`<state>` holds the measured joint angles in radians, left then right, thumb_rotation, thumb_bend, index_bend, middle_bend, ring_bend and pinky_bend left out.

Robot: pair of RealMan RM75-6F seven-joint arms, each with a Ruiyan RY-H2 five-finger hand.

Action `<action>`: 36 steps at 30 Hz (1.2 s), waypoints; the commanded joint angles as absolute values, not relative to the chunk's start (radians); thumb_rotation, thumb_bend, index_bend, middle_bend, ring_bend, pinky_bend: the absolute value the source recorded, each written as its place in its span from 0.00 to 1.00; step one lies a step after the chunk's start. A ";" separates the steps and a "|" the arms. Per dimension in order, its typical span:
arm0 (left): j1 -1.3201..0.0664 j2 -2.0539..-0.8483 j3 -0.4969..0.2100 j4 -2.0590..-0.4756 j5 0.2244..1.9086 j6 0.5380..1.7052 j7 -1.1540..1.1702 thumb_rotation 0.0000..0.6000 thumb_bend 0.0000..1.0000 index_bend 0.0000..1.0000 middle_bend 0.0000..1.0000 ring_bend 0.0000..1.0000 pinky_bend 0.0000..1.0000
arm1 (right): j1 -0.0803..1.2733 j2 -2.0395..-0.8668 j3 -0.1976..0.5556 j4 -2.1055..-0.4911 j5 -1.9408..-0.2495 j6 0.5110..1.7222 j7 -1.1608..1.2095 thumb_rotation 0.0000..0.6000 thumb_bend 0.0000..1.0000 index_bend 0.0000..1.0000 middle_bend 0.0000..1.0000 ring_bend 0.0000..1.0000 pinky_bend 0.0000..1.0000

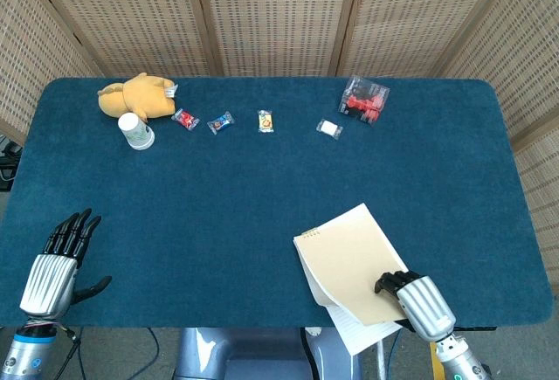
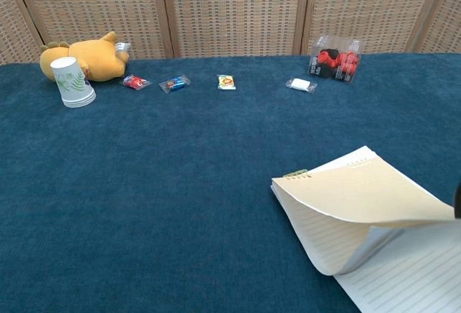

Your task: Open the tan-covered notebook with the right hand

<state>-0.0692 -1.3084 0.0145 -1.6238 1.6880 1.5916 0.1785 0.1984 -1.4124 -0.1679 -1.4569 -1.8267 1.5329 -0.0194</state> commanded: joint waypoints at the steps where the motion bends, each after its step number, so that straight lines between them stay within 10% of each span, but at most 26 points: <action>1: -0.069 -1.309 0.014 -1.623 1.689 1.593 0.177 1.00 0.16 0.00 0.00 0.00 0.09 | 0.237 -1.398 -0.131 -1.482 -1.834 1.505 -0.030 1.00 0.76 0.70 0.59 0.53 0.63; 36: -0.091 -1.303 -0.003 -1.601 1.630 1.538 0.111 1.00 0.16 0.00 0.00 0.00 0.09 | 0.642 -1.419 0.255 -1.648 -1.541 1.058 -0.429 1.00 0.76 0.70 0.59 0.54 0.63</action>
